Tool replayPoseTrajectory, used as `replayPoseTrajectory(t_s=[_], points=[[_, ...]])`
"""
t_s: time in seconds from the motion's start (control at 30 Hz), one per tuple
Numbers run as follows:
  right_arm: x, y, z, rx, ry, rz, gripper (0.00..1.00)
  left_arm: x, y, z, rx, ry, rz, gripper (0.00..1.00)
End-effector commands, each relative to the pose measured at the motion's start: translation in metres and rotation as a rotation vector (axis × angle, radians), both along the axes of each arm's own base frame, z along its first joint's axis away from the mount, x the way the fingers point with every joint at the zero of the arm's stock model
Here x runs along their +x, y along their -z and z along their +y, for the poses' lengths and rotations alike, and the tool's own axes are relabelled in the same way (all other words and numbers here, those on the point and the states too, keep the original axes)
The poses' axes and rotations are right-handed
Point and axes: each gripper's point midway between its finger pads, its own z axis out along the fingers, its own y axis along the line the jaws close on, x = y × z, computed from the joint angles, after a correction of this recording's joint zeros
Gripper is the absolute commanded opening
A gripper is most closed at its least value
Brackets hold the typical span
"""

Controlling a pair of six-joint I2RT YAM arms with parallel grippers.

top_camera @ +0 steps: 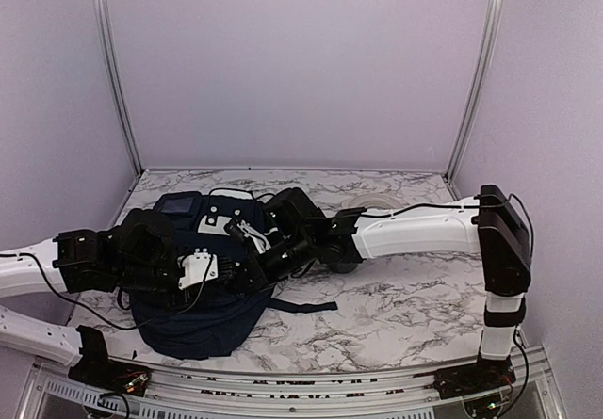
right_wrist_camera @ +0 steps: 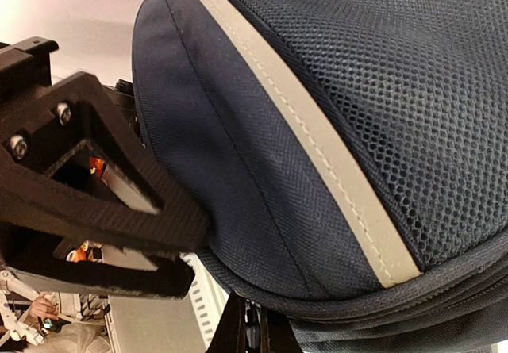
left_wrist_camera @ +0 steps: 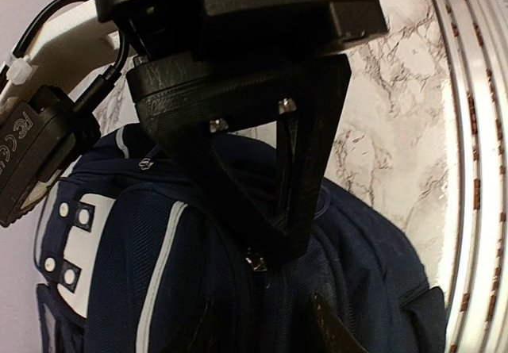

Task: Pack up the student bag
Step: Hold the upper front pocket of the student bag.

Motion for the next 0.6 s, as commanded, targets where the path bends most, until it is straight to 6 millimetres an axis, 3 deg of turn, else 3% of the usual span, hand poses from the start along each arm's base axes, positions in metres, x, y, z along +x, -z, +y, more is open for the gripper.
replayPoseTrajectory(t_s=[0.0, 0.27, 0.33, 0.37, 0.4, 0.57], points=[[0.014, -0.038, 0.004, 0.107, 0.023, -0.048, 0.0, 0.021, 0.017, 0.032, 0.203, -0.059, -0.125, 0.4], [0.012, -0.04, 0.005, 0.114, 0.016, -0.038, 0.0, 0.032, 0.021, 0.043, 0.262, -0.102, -0.19, 0.39], [0.01, -0.043, 0.005, 0.124, 0.005, -0.036, 0.0, 0.033, 0.02, 0.043, 0.266, -0.104, -0.197, 0.26], [0.011, -0.045, 0.004, 0.131, 0.001, -0.036, 0.0, 0.033, 0.02, 0.042, 0.262, -0.107, -0.195, 0.09], [0.013, -0.048, 0.002, 0.134, 0.006, -0.035, 0.0, 0.034, 0.018, 0.042, 0.252, -0.117, -0.193, 0.0], [0.054, -0.037, -0.03, 0.049, 0.117, -0.115, 0.0, 0.019, -0.003, 0.038, 0.136, -0.083, -0.165, 0.0]])
